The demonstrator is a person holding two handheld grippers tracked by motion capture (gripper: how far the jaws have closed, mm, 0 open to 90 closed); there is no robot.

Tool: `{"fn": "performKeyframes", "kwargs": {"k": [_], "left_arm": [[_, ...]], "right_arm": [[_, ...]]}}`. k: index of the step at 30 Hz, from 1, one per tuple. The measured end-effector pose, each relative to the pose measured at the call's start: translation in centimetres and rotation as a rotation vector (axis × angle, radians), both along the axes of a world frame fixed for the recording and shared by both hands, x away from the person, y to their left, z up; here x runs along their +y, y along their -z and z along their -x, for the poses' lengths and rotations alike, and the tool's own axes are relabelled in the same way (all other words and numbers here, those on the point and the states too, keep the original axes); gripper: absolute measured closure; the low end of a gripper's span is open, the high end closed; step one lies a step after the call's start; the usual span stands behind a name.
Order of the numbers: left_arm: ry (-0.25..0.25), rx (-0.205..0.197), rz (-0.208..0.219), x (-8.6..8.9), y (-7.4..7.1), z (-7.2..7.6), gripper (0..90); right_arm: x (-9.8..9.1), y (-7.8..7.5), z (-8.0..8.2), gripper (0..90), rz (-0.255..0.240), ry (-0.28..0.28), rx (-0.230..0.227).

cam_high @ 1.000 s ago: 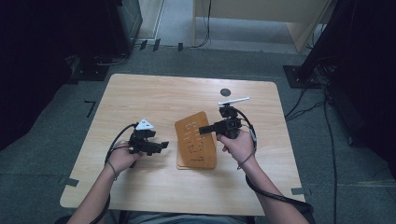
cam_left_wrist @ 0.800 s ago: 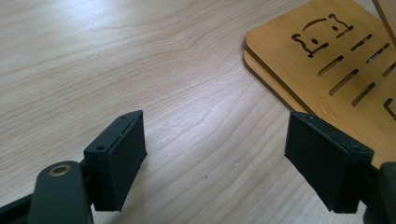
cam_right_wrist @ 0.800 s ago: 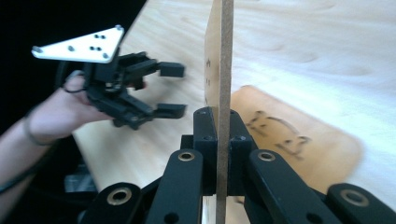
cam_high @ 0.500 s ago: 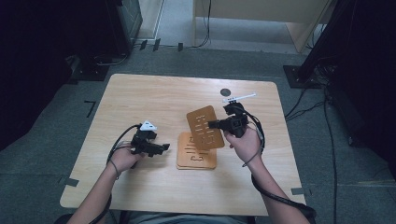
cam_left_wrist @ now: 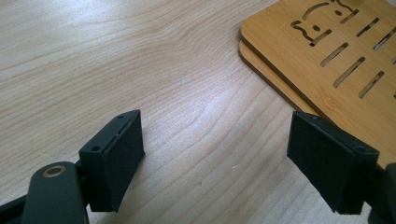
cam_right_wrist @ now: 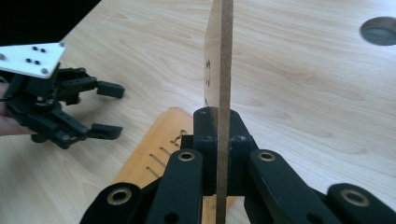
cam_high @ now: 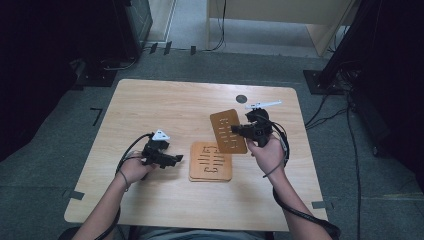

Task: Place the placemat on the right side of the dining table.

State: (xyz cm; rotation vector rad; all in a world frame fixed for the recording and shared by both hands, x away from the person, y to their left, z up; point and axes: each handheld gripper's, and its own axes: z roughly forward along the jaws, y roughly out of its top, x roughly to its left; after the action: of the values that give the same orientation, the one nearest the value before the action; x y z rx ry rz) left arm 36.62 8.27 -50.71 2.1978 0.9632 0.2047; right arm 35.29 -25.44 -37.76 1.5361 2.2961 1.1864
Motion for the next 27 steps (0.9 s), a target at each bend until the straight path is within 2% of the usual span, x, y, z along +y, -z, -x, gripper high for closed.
{"fn": "performKeyframes", "kwargs": {"k": [5,9,27], "left_arm": [[0.021,-0.014,-0.021,-0.1,0.0,0.1,17.2],[0.018,-0.015,-0.022,-0.1,0.0,0.1,17.2],[0.030,-0.035,-0.031,-0.2,0.2,0.2,17.0]], "right_arm": [[-0.4,0.0,0.0,87.4,0.024,0.016,-0.023],[-0.7,0.0,0.0,87.4,0.047,0.029,-0.037],[-3.4,-0.3,-0.2,87.4,0.067,0.121,-0.121]]}}
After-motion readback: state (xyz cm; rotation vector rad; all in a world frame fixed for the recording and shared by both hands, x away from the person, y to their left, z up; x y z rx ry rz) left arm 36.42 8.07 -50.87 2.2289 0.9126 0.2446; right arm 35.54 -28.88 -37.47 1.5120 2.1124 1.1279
